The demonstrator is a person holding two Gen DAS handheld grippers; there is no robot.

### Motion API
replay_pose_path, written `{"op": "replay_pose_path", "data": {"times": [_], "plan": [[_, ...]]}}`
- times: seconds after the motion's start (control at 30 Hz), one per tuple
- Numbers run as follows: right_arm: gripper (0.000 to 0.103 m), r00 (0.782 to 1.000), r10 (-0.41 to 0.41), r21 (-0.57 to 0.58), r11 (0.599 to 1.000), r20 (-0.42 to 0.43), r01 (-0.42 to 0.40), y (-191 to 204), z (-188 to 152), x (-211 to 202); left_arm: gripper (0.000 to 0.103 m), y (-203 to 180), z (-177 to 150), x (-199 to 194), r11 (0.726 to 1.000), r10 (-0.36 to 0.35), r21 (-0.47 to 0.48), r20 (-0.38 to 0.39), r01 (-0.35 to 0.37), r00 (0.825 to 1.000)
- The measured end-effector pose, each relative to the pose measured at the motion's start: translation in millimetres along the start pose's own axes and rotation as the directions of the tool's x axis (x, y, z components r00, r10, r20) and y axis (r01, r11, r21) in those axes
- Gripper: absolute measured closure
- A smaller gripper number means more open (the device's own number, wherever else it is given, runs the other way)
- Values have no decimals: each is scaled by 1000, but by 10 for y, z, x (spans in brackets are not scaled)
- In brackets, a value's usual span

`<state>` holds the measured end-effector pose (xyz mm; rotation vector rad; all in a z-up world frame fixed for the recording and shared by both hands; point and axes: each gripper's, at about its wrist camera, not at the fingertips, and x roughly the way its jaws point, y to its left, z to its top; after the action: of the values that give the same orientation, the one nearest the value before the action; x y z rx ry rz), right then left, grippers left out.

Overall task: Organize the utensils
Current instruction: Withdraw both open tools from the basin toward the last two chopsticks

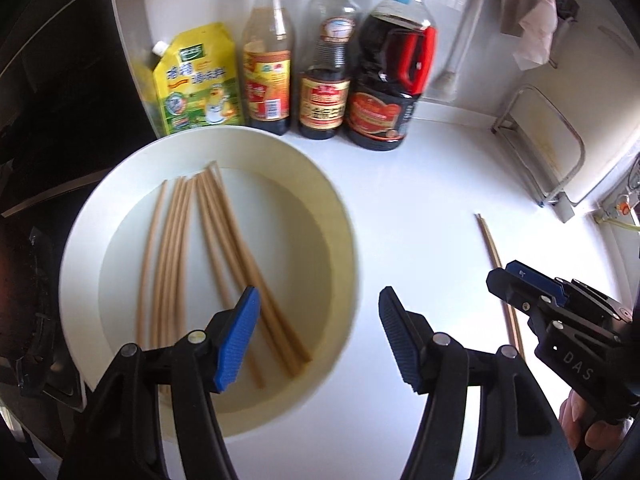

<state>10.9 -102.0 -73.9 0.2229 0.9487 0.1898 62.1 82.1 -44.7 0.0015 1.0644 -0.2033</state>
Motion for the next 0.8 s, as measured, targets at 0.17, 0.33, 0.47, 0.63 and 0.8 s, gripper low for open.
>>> {"op": "replay_pose_path", "data": {"times": [0.17, 0.33, 0.47, 0.63, 0.8], "plan": [[72, 1000, -25, 25, 999, 5, 25, -289, -108, -124, 42, -294, -45, 35, 1000, -17, 22, -10, 17, 1000], [70, 999, -42, 34, 999, 4, 42, -519, -187, -199, 42, -546, -87, 84, 999, -28, 32, -20, 28, 999], [70, 999, -50, 36, 998, -4, 51, -669, -228, -212, 42, -701, -118, 134, 999, -30, 36, -28, 31, 999], [69, 998, -63, 24, 998, -9, 63, -813, -285, -205, 42, -867, -159, 196, 999, -31, 34, -35, 33, 999], [68, 997, -72, 16, 997, -24, 73, -963, -344, -130, 42, -1019, -206, 300, 999, -25, 45, -54, 27, 998]]}}
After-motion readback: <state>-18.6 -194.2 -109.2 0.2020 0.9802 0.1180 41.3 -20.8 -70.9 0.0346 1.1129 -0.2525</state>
